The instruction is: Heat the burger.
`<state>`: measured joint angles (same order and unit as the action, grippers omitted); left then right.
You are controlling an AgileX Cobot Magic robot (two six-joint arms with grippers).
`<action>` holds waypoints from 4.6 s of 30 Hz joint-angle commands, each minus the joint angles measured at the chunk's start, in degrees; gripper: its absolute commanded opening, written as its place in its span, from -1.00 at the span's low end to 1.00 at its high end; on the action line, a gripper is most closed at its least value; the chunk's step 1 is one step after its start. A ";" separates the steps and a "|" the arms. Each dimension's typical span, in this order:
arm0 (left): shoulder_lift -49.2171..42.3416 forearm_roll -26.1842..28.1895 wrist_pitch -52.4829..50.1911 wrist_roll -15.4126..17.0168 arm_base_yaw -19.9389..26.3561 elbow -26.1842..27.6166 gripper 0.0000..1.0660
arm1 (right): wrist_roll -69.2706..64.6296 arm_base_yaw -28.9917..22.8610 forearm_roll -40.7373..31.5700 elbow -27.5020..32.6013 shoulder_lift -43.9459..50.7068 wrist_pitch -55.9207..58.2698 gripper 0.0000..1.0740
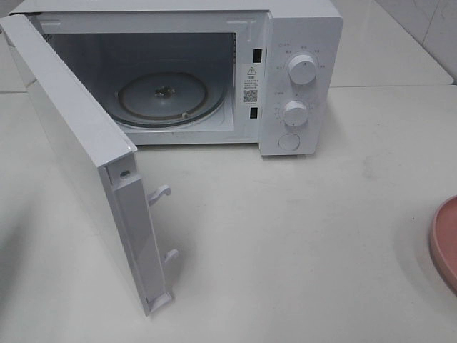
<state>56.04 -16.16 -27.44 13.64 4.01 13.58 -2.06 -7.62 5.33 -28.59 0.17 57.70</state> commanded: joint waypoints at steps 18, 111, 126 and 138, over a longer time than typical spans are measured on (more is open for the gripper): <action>17.13 -10.20 -15.99 3.44 -11.34 2.86 -1.00 | 0.29 0.23 -0.06 0.11 1.60 -0.63 0.41; 45.66 77.92 14.38 -54.95 -51.62 37.18 0.85 | 0.29 0.23 -0.06 0.11 1.60 -0.63 0.41; 31.57 74.83 47.27 -57.52 -43.03 32.77 0.83 | 0.29 0.23 -0.06 0.11 1.60 -0.63 0.41; 20.80 53.86 69.67 -36.15 -25.27 32.77 0.83 | 0.29 0.23 -0.06 0.11 1.60 -0.63 0.41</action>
<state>77.52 39.19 40.51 -24.64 -21.49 46.47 -2.06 -7.62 5.27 -28.59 0.17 57.70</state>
